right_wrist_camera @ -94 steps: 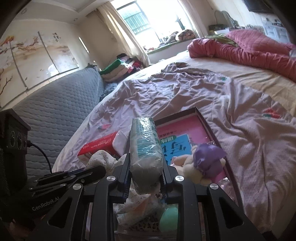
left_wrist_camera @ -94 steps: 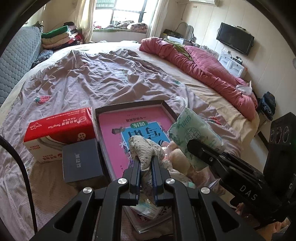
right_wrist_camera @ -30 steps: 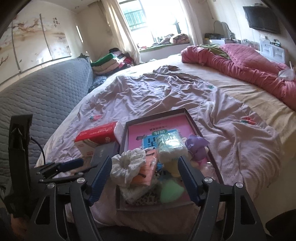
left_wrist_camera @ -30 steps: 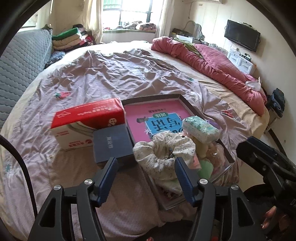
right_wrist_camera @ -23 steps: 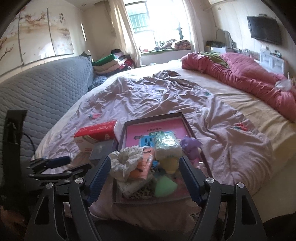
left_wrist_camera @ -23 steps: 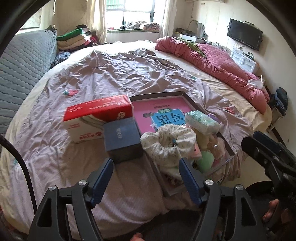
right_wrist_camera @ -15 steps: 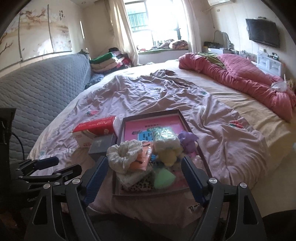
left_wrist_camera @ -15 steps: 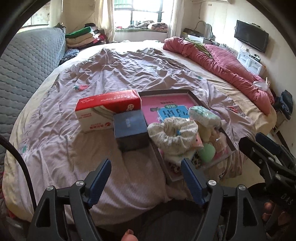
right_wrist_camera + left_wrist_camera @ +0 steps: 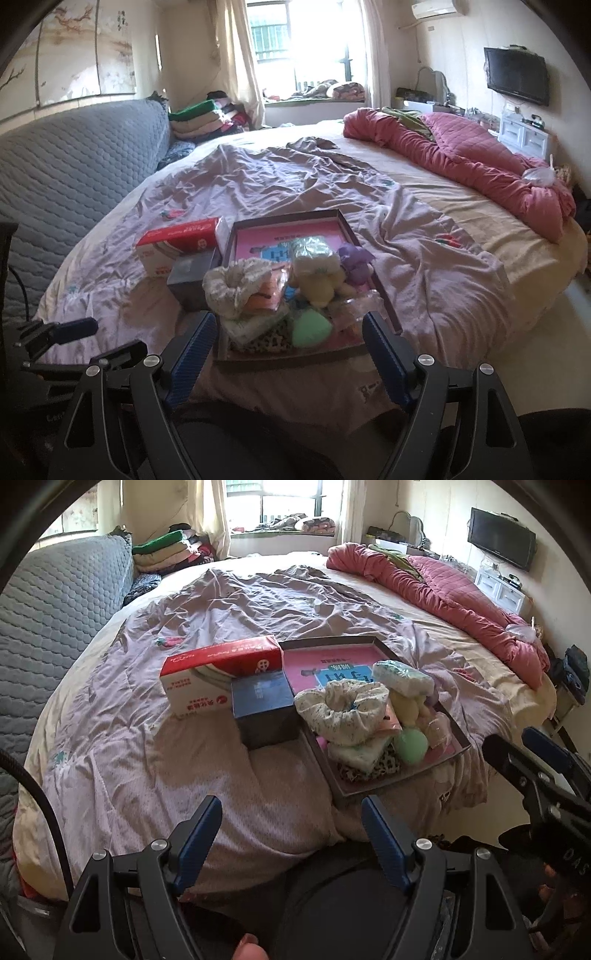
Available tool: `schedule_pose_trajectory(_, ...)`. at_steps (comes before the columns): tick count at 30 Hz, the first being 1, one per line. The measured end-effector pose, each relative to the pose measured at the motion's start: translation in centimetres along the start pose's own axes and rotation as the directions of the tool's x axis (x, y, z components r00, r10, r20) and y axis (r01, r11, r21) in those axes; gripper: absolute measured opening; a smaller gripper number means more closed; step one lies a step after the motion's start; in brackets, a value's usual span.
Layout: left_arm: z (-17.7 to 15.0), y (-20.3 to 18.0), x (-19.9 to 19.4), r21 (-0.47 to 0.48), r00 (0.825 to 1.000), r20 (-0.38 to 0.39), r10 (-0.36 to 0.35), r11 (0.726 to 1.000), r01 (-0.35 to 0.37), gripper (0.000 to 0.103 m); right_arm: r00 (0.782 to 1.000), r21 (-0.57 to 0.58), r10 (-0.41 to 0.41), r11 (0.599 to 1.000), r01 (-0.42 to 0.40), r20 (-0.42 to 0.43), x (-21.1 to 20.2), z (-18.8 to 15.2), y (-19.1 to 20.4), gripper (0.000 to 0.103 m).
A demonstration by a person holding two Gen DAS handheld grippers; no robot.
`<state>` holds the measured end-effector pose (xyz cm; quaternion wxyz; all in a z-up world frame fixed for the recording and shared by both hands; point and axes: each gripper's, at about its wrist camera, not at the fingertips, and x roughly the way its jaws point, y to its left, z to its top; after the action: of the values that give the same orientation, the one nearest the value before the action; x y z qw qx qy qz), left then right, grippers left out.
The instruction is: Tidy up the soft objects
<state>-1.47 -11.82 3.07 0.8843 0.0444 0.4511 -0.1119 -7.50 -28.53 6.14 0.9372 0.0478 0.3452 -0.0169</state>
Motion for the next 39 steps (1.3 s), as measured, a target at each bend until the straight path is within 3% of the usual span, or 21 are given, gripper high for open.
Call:
schedule_pose_trajectory(8, -0.6, -0.2, -0.8, -0.006, 1.0, 0.013, -0.003, 1.0, 0.003, 0.077, 1.0, -0.008, 0.01, 1.0, -0.01, 0.029, -1.0, -0.5, 0.5, 0.083)
schedule_pose_trajectory(39, -1.0, 0.0, 0.0, -0.027, 1.0, -0.026, -0.002, 1.0, 0.001, 0.077, 0.999, -0.01, 0.047, 0.999, -0.047, -0.009, -0.3, -1.0, 1.1, 0.083)
